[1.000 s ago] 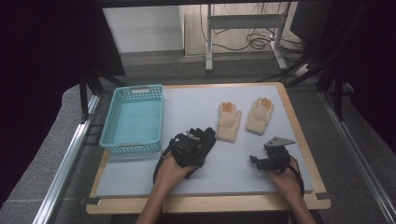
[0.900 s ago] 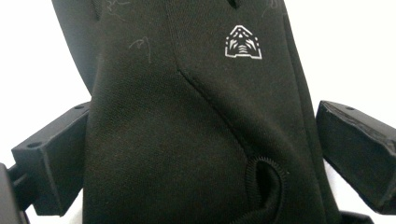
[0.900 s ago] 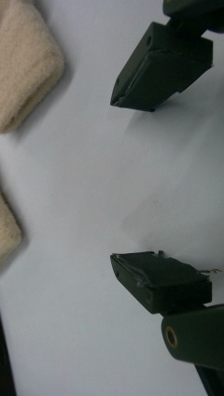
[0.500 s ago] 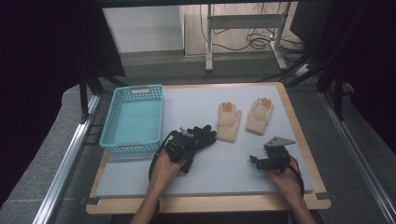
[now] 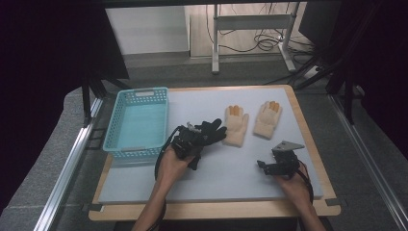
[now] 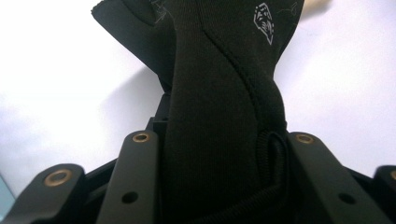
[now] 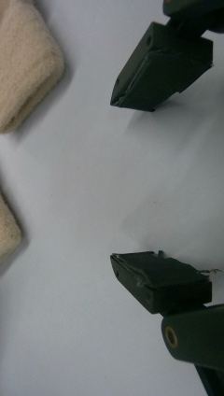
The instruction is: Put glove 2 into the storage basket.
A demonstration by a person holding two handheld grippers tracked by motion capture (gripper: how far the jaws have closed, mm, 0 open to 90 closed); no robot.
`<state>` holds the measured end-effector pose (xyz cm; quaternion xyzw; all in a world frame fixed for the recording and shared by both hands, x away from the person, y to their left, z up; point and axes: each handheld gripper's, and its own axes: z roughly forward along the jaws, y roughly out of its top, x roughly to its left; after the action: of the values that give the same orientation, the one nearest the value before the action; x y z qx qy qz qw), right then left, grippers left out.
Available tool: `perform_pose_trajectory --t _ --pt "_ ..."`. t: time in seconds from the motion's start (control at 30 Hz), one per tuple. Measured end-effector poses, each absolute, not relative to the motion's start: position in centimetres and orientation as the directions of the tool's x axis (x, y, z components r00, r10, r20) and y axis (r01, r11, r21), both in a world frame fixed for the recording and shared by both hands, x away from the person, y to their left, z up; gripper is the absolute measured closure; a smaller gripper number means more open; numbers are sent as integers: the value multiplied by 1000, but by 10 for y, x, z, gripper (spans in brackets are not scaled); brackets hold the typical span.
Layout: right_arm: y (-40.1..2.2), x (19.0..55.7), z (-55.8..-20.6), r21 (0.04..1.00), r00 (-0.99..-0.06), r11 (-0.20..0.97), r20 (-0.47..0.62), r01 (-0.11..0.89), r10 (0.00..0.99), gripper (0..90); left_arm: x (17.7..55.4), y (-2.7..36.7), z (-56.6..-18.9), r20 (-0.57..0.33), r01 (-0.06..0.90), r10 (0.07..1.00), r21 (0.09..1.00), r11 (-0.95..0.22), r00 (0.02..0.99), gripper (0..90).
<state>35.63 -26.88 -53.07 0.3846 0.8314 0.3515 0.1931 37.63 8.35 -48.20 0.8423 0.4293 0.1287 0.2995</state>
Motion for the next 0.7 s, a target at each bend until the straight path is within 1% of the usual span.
perform_pose_trajectory --t 0.1,0.4,0.6,0.67,0.7 --pt "-269 356 -531 733 -630 457 -51 504 775 198 382 85 -467 -14 635 805 622 -458 594 614" --pt "-269 356 -531 733 -630 457 -51 504 775 198 396 104 -439 -20 644 833 644 -412 553 611" --pt "-269 356 -531 733 -630 456 -50 504 775 198 407 135 -420 -8 668 880 654 -355 476 608" --pt "-269 356 -531 733 -630 457 -51 504 775 198 409 141 -418 -4 671 885 654 -350 466 606" --pt "-269 356 -531 733 -630 457 -50 504 775 198 412 152 -415 1 682 897 650 -336 441 606"
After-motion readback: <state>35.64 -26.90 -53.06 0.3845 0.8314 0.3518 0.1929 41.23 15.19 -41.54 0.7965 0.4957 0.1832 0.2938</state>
